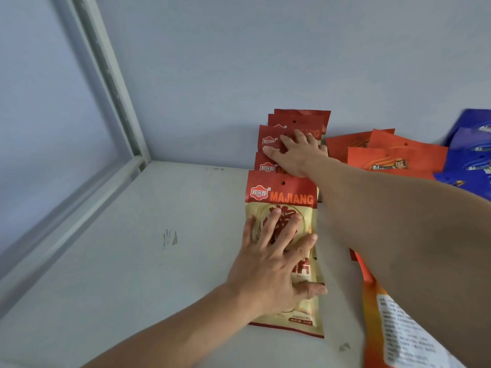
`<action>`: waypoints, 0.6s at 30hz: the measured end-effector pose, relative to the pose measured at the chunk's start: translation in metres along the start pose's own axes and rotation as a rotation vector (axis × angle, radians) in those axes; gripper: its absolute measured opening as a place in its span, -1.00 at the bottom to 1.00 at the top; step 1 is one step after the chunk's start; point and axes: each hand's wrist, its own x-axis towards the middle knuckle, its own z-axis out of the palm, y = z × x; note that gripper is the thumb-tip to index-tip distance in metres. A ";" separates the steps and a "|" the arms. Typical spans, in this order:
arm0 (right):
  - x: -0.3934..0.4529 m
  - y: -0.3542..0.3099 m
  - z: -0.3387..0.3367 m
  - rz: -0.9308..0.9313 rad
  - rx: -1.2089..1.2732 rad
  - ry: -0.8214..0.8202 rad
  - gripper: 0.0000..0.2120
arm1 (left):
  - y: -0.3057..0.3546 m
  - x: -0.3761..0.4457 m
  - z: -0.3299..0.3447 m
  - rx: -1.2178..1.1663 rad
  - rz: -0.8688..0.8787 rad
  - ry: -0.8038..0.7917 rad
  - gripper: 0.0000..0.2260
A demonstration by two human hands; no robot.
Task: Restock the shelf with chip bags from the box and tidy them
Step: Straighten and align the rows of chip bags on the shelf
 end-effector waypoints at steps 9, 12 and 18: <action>0.025 0.009 0.014 -0.002 0.044 -0.083 -0.21 | -0.013 0.020 0.010 0.003 0.035 -0.022 -0.30; 0.028 0.009 0.017 -0.007 0.032 -0.102 -0.20 | -0.014 0.021 0.016 -0.017 0.045 0.005 -0.29; 0.024 0.005 0.008 0.020 0.020 -0.099 -0.22 | -0.013 0.020 0.015 -0.025 0.046 -0.010 -0.33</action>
